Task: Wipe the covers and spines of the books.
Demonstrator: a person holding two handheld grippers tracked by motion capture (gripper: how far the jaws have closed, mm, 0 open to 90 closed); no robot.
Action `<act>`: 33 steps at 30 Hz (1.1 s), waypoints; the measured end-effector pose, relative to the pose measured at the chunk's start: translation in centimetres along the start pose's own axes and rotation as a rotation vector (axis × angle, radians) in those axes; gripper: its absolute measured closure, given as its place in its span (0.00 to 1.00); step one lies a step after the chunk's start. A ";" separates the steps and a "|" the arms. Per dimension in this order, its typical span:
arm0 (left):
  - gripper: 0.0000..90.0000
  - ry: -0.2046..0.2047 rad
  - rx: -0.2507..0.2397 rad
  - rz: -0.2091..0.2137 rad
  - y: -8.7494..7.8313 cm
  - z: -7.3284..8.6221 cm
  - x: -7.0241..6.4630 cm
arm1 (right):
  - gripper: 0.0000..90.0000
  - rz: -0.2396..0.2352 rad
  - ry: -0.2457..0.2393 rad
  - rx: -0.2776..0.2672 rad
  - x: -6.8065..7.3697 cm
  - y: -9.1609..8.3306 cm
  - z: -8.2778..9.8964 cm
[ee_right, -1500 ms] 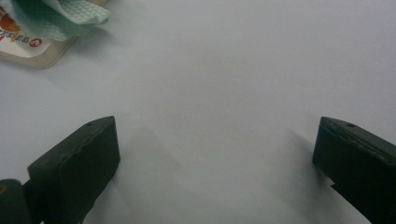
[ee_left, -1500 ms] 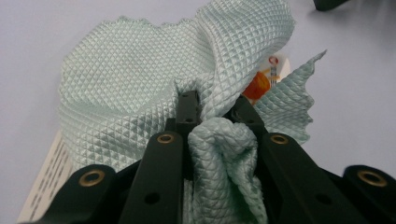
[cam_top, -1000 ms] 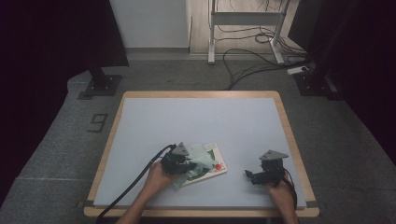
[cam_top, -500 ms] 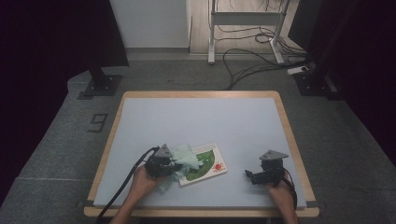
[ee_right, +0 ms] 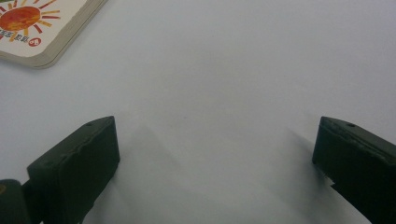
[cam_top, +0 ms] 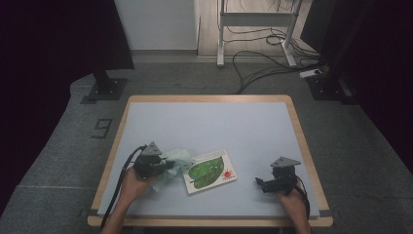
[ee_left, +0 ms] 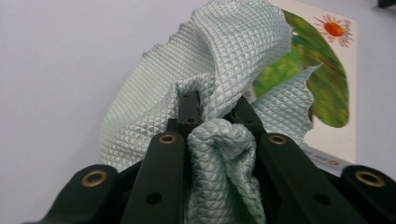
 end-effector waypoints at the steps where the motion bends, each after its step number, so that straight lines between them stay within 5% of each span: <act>1: 0.86 -0.006 -0.001 -0.006 -0.2 0.0 0.3 | 0.00 0.000 0.000 0.000 0.0 0.0 0.0; 18: 0.85 -0.114 -0.013 -0.166 -4.1 1.1 6.5 | 0.00 0.000 0.000 0.000 0.0 0.0 0.0; 33: 0.84 -0.194 0.053 -0.231 -2.2 4.4 9.5 | 0.00 0.001 0.000 0.000 0.0 0.0 0.0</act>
Point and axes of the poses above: each handheld gripper's, and its own axes: y roughly forward along the jaws, z roughly out of its underside, x roughly to its left, the point moved 5 cm from there along y, roughly forward along the jaws
